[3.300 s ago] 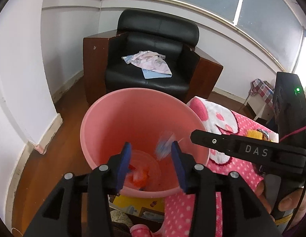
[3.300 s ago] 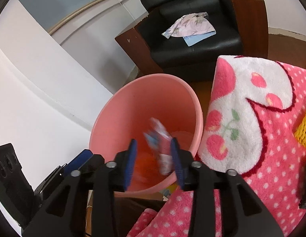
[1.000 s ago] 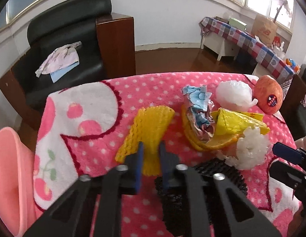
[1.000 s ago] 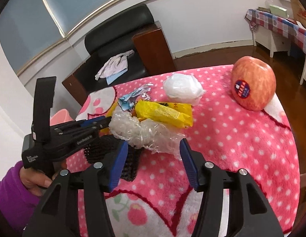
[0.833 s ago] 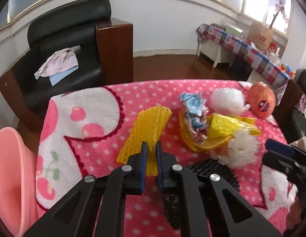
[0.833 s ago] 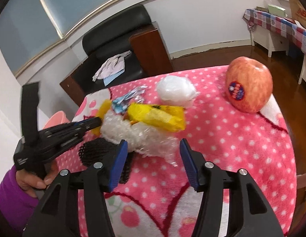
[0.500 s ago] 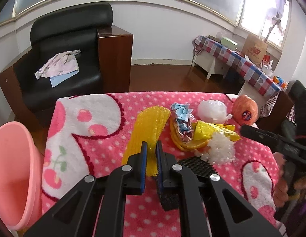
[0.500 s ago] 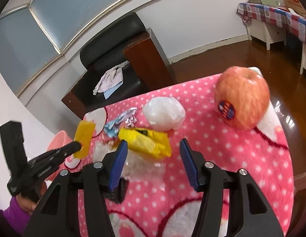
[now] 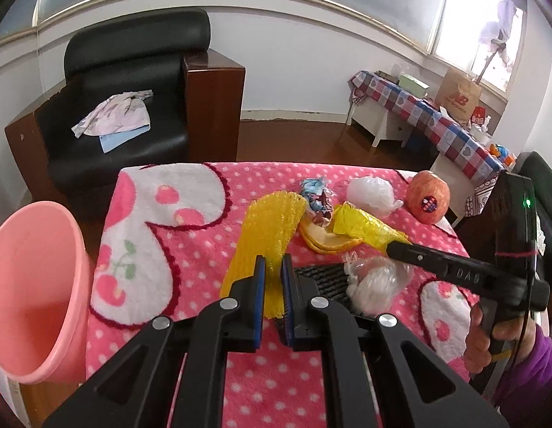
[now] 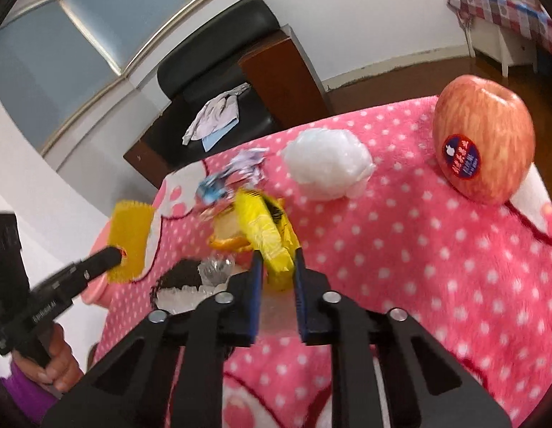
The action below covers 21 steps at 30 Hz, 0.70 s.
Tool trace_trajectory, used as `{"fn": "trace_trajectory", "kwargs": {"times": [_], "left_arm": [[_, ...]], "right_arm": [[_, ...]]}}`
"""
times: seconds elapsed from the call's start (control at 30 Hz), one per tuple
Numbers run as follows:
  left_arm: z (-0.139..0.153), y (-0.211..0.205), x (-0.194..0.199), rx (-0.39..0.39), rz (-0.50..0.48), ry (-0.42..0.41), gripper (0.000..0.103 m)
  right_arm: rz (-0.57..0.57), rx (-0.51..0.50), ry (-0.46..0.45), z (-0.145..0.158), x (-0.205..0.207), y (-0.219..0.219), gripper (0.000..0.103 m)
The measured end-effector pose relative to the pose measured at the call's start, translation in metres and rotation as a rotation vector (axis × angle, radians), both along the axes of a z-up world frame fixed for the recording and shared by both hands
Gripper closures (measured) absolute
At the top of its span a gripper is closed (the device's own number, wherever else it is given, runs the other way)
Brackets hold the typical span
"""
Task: Collect trash
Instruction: 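Grasp the yellow foam net with the left gripper while the right grasps the yellow bag, then carry the net and bag over the pink bin and open both grippers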
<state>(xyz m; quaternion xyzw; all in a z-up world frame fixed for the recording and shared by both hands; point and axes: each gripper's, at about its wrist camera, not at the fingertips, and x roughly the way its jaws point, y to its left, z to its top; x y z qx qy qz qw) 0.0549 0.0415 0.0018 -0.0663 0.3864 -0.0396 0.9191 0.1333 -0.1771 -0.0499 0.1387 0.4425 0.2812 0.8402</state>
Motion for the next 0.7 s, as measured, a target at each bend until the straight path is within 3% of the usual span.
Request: {"fn": "trace_trajectory", "kwargs": {"times": [0.7], "left_arm": [[0.043, -0.008, -0.074, -0.03, -0.01, -0.11, 0.095]], "right_arm": [[-0.052, 0.063, -0.145, 0.065, -0.091, -0.023, 0.092]]}}
